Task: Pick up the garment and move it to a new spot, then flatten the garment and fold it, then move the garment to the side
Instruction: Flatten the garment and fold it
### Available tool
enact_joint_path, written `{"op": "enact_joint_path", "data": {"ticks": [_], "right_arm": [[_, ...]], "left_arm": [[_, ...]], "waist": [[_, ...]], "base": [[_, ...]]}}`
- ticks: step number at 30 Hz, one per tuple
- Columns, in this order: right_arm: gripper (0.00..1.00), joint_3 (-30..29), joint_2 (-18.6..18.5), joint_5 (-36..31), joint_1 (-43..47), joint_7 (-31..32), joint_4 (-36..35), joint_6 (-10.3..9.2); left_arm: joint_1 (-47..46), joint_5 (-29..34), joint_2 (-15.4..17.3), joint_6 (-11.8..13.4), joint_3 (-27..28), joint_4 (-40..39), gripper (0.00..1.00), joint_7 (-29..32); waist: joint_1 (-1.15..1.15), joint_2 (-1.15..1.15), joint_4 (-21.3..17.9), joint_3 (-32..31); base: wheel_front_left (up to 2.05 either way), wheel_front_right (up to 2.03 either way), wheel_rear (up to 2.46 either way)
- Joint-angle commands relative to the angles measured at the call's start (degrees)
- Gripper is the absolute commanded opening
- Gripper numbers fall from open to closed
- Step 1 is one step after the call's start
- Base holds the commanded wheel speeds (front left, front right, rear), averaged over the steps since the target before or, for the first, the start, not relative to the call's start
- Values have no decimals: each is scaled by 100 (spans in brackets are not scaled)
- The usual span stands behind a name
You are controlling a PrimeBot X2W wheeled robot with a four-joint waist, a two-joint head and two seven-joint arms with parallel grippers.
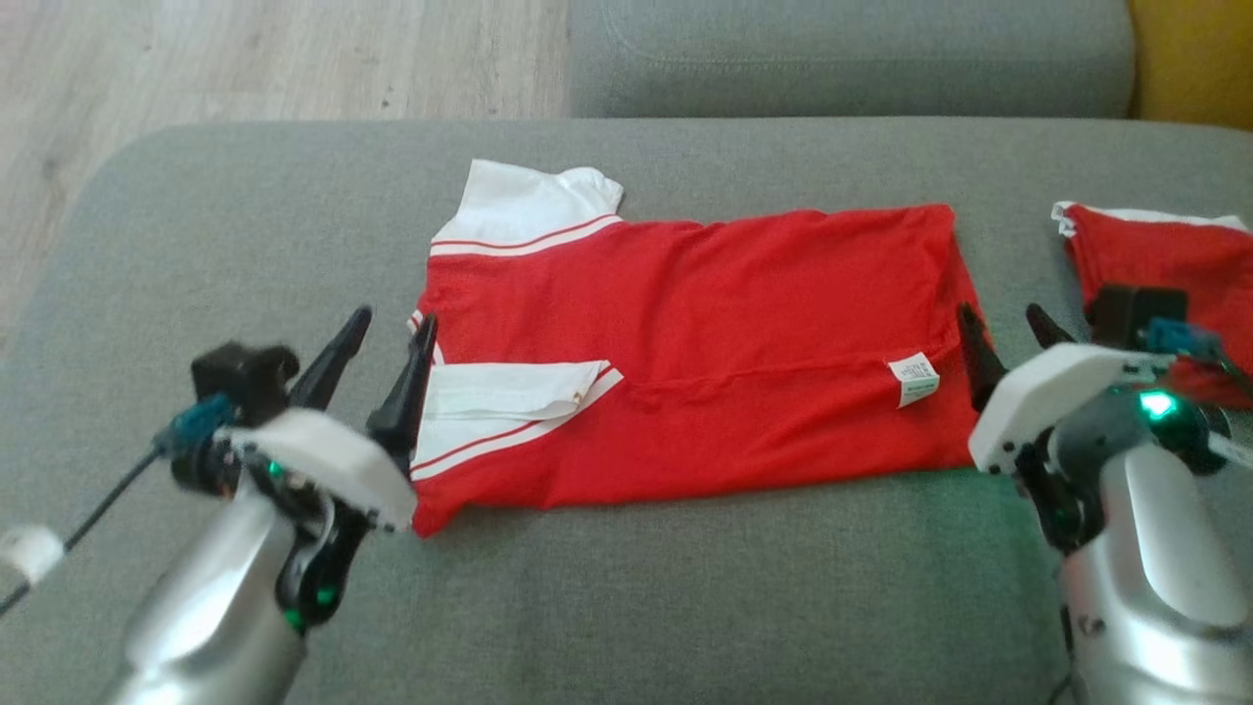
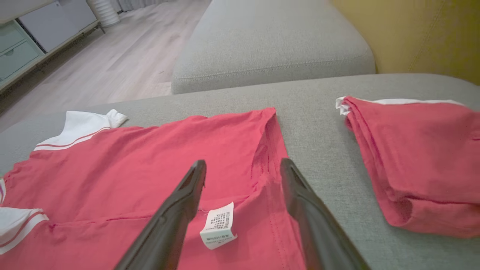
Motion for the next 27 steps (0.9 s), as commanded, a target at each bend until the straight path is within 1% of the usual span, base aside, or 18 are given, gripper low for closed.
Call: {"op": "enact_joint_path", "data": {"ticks": [1, 4, 7, 11, 14, 18, 22, 27], "right_arm": [[100, 135, -107, -52, 67, -89, -294, 20], [100, 83, -129, -85, 435, -173, -571, 20], [100, 5, -124, -104, 678, -225, -745, 20], [100, -156, -73, -65, 1072, -244, -1062, 20], [100, -174, -44, -81, 1191, -244, -1223, 20], [100, -141, -23, -119, 1167, -211, -1351, 20], [100, -99, -14, -163, 1060, -168, -1384, 20], [100, -102, -8, -209, 875, -153, -1275, 20]], "left_arm": [[102, -63, 266, 75, 266, -279, 100, -44], [596, -128, 359, 233, 253, -649, 100, -14], [928, -203, 365, 367, 252, -854, 100, 4], [1408, -340, 272, 603, 248, -1055, 100, -5], [1561, -473, 145, 707, 274, -1035, 100, -7], [1517, -589, 23, 765, 346, -851, 100, -34], [1399, -720, -83, 792, 387, -574, 100, 64], [1303, -872, -196, 741, 361, -256, 100, 248]], "waist": [[0, 0, 10, -68], [0, 0, 35, -118], [0, 0, 47, -121], [0, 0, 48, -37], [0, 0, 5, 78], [0, 0, -77, 238], [0, 0, -153, 380], [0, 0, -190, 524]], "base": [[0, 0, 0], [0, 0, 0], [0, 0, 0], [0, 0, 0], [0, 0, 0], [0, 0, 0], [0, 0, 0], [0, 0, 0]]}}
